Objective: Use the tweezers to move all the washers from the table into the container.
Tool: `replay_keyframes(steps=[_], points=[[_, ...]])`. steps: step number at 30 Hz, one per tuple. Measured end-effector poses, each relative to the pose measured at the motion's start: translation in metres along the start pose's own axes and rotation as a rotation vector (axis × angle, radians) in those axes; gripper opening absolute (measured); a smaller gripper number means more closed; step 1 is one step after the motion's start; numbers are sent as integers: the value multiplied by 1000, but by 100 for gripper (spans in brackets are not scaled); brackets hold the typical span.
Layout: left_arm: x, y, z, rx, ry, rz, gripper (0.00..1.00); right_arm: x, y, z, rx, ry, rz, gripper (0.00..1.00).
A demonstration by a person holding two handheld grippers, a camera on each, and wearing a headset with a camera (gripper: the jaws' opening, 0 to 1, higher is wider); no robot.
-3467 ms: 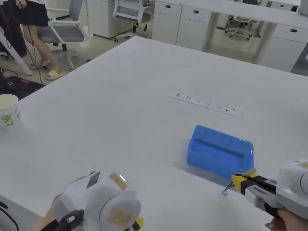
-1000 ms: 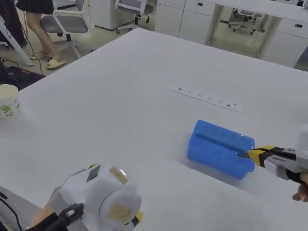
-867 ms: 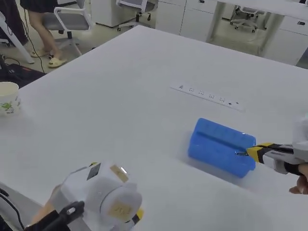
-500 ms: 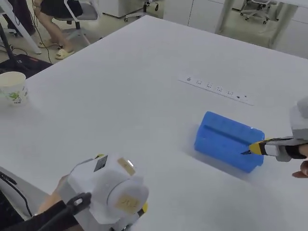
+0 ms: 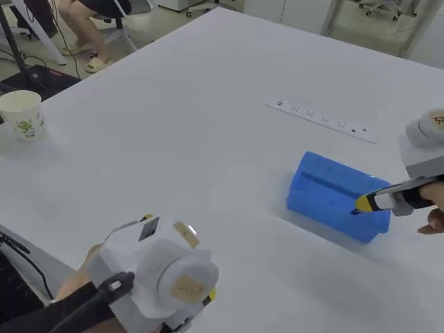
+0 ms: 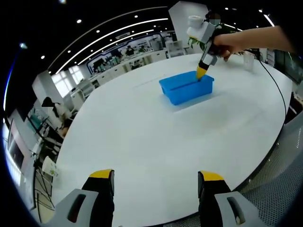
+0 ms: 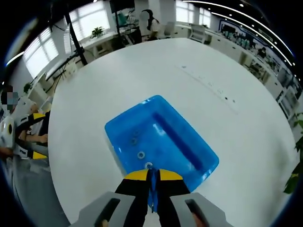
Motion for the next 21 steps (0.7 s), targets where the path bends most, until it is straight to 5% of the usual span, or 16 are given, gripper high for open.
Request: replay_keyframes(steps=[5, 14, 21], points=[[0, 0, 0, 2, -6, 3, 72, 3, 2, -2, 14, -9, -8, 1], [1, 0, 0, 4, -8, 8, 72, -5, 12, -1, -109, -166, 14, 1], [1, 0, 0, 3, -8, 8, 72, -7, 7, -2, -106, -155, -28, 1]])
Point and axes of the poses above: the centre of the closed fingertips' face, and the gripper's own axes: x roughly forward along the fingers, y roughly to its right, z roughly out of its underside, the point moved 7 cm from there along -x, roughly backward along the fingers, and after that the axes turned 6 degrees about y, right-handed, at the moved point
